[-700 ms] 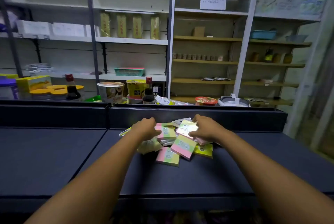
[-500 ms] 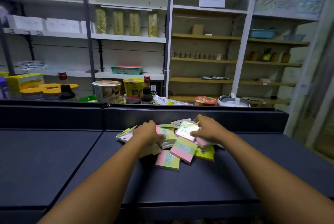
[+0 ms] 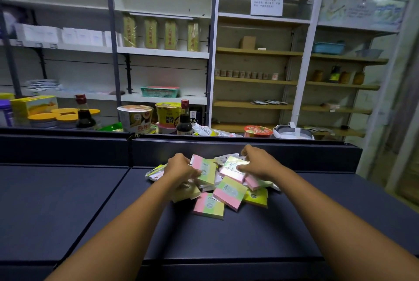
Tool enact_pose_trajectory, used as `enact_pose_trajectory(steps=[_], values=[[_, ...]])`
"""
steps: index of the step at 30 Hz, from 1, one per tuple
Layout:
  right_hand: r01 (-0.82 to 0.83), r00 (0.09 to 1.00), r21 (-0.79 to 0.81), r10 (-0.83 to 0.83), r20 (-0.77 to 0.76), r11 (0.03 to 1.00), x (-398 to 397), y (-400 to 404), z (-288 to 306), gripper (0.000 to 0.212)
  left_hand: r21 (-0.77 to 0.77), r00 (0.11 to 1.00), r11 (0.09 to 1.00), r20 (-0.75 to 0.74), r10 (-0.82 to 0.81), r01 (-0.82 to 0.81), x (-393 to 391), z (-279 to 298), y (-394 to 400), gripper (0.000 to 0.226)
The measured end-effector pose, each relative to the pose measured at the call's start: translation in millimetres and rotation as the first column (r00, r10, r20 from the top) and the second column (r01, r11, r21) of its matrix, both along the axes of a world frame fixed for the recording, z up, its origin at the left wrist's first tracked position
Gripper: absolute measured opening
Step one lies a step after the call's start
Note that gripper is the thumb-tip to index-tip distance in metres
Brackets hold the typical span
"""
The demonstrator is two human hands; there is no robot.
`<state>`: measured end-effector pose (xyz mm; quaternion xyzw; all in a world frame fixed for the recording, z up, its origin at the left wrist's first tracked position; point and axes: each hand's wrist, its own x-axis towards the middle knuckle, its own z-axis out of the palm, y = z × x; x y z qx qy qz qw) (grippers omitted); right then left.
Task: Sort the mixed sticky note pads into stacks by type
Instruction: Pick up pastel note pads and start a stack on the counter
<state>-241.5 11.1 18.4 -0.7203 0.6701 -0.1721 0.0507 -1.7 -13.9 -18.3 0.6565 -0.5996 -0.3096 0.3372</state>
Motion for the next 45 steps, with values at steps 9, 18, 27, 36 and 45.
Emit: enact_pose_trajectory(steps=[9,18,27,36,45], values=[[0.034,0.999,-0.027,-0.034,0.014,0.999,0,3,-15,0.054,-0.136,0.803,0.99,-0.587,-0.103,0.028,6,-5,17,0.014],[0.11,0.993,-0.055,-0.112,-0.029,0.992,-3,-2,-30,0.07,-0.302,0.67,0.953,-0.708,-0.221,-0.004,2,-7,53,0.027],[0.165,0.98,-0.023,-0.167,-0.105,0.986,2,-8,-39,0.079,-0.377,0.676,0.926,-0.686,-0.27,-0.012,16,-5,64,0.026],[0.169,0.984,-0.117,-0.174,-0.029,0.979,8,-5,-38,0.069,-0.371,0.669,0.928,-0.697,-0.258,-0.028,23,-7,67,0.027],[0.172,0.925,-0.186,-0.094,0.368,0.967,14,5,-35,0.034,-0.358,0.667,0.931,-0.711,-0.224,-0.07,30,-10,79,0.023]])
